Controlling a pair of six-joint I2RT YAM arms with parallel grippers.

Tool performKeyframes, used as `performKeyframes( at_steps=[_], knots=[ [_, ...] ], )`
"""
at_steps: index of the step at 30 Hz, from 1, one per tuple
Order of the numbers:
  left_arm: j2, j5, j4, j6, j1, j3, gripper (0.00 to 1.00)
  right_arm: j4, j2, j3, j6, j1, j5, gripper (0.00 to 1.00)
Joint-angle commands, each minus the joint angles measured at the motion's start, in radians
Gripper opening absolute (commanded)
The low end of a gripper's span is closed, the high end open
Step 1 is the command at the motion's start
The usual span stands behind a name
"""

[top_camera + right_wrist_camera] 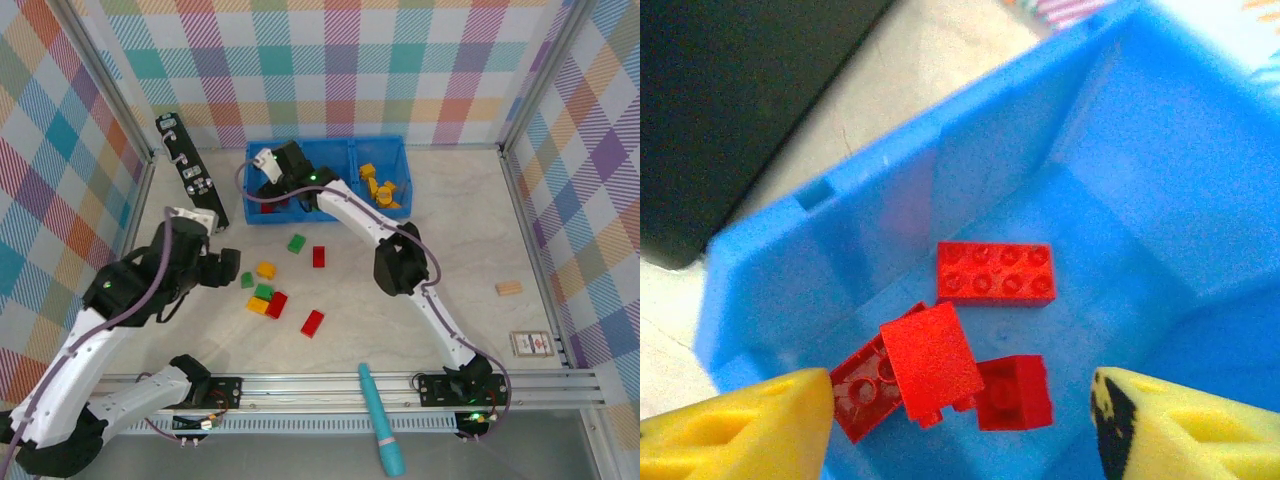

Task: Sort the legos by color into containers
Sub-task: Place the lego in the container, then pick up the lego from the center of the table.

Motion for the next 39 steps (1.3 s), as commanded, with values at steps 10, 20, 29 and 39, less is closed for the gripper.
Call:
performKeyframes(
  at_steps=[10, 20, 29, 39],
  knots=[
    [0.266, 0.259, 0.337, -0.21, -0.003, -0.179, 0.74, 0.361, -0.666, -0.719, -0.033, -0.086, 0.097, 0.83],
    [0.662, 0.215, 0.446, -0.225, -0.116, -0.042, 0.72, 0.324, -1.093, -1.182, 0.098, -0.199, 0.169, 0.85],
    [0.897, 0.219, 0.499, -0.264, -0.149, 0.078, 0.69, 0.2, -1.342, -1.369, 0.155, -0.282, 0.179, 0.86],
    [1.016, 0.186, 0.493, -0.242, -0.149, 0.18, 0.69, 0.144, -1.41, -1.388, 0.294, -0.307, 0.047, 0.86]
  ],
)
